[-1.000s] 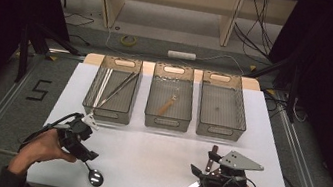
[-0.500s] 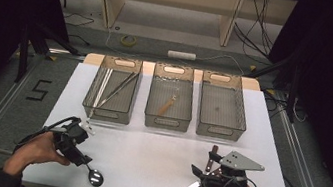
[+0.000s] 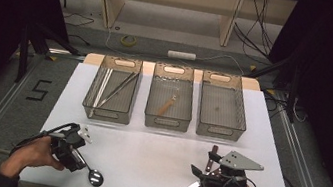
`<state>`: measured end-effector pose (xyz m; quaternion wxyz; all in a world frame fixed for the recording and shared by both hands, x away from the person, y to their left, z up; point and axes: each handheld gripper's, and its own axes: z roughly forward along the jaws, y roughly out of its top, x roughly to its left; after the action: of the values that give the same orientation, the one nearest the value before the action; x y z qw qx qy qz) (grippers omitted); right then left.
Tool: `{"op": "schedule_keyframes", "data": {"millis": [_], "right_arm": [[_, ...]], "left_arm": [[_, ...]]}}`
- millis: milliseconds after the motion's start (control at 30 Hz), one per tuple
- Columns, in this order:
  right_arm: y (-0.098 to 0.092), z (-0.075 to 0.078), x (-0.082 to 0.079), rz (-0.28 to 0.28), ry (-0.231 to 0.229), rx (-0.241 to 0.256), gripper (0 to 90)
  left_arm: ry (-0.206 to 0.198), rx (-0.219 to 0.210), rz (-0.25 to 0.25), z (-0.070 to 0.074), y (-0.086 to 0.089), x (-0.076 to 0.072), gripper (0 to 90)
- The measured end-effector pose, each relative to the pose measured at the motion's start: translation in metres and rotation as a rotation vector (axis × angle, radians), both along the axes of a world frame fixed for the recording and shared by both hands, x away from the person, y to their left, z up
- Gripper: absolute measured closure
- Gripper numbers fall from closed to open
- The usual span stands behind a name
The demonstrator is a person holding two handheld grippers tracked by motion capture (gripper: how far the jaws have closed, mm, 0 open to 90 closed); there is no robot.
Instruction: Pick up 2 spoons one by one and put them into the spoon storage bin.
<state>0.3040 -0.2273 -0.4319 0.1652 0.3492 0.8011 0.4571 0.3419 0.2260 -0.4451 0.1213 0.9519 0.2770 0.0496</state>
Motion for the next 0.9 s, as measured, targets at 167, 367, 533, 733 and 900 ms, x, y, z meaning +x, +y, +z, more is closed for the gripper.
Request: {"op": "schedule_keyframes", "data": {"millis": [167,367,533,733,900], "right_arm": [[0.000,0.000,0.000,0.000,0.001,0.000,26.5],[0.000,0.000,0.000,0.000,0.004,-0.003,26.6],[0.001,-0.001,0.001,0.000,0.006,-0.002,26.7],[0.000,-0.001,0.001,0.002,0.004,-0.004,26.7],[0.000,-0.001,0.001,0.002,0.004,-0.005,26.7]], "left_arm": [[-0.003,0.011,-0.020,-0.004,-0.001,-0.001,28.7],[-0.019,0.015,-0.042,-0.007,0.000,-0.001,29.4],[-0.019,0.032,-0.071,-0.010,-0.002,0.000,29.7],[-0.021,0.047,-0.086,-0.013,-0.005,0.001,30.0],[-0.022,0.051,-0.093,-0.014,-0.005,0.001,30.2]]}}
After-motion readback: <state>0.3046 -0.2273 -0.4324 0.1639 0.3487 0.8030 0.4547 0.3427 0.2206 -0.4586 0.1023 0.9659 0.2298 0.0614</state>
